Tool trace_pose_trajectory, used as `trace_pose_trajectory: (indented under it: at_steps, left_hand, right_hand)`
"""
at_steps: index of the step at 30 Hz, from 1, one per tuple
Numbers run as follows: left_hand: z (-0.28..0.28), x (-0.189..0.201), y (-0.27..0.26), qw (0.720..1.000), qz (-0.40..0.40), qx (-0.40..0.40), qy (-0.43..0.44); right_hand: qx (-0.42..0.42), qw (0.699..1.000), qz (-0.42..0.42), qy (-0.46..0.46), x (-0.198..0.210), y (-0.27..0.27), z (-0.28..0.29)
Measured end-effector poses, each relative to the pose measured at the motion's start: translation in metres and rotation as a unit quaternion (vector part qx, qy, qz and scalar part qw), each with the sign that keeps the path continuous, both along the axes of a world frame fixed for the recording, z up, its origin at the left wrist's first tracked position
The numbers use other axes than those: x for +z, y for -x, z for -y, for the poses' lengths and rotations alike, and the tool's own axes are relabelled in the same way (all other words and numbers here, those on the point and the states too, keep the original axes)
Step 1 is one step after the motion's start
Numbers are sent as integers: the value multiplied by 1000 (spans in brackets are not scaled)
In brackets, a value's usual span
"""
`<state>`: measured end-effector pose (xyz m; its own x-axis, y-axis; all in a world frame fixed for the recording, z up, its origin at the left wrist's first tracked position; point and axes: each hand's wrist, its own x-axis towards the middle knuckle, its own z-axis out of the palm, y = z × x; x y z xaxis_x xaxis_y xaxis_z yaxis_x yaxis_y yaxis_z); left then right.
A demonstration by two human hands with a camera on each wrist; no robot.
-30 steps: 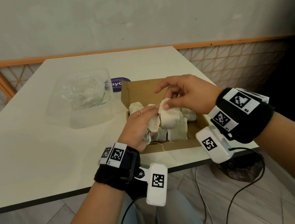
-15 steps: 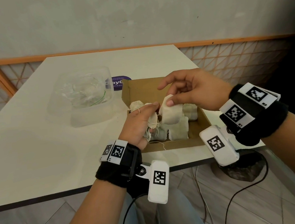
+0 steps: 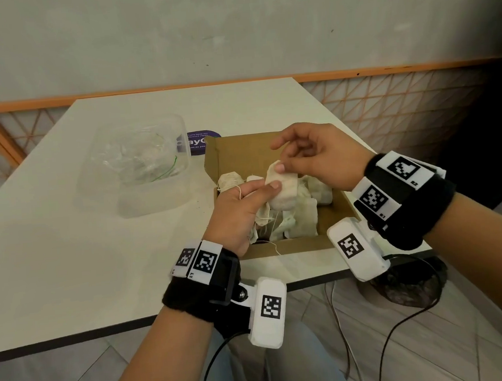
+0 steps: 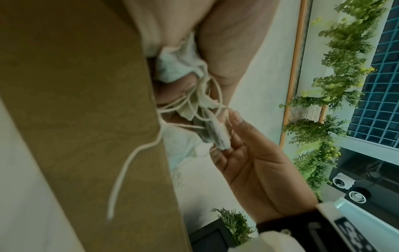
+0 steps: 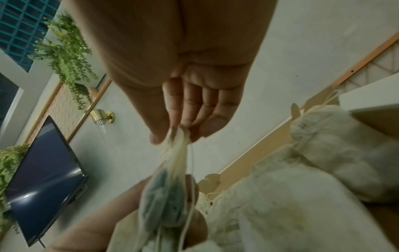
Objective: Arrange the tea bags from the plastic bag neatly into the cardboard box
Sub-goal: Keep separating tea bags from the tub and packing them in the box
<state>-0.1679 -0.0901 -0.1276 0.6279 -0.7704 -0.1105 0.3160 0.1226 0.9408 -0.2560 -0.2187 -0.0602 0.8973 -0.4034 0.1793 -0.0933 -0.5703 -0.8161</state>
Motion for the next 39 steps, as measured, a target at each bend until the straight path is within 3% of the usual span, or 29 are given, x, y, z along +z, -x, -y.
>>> trace_pose_trajectory:
  at_steps: [2,7,9,13,18,23,27,33,39]
  left_hand:
    - [1,-2,-2,1000,5,13,-9]
    - [2,-2,-2,1000,5,20,-16]
    - [1,0,-1,1000,-1,17,-17]
    - [-1,4,0,999,-33,32,-11]
    - [-1,3,-2,996,-60,61,8]
    - [-1,6,-1,993,-83,78,27]
    - [-2,5,-2,995,-67,66,30]
    - [-2,7,0,996,-66,50,38]
    - [-3,4,-3,995,-76,30,48]
  right_hand:
    - [-24,999,-8,24,-3,6,1]
    - [18,965,-238,106,-18,23,-2]
    - [43,953,-265,143,-24,23,-5]
    - [47,957,-238,159,-31,17,-11]
    - [22,984,-148,92,-7,23,-13]
    - [86,993,-69,42,28,31,-19]
    - [84,995,-44,-6,27,23,-19]
    - [-48,996,-41,62,-3,-1,-10]
    - [-153,977,-74,127,-8,1,15]
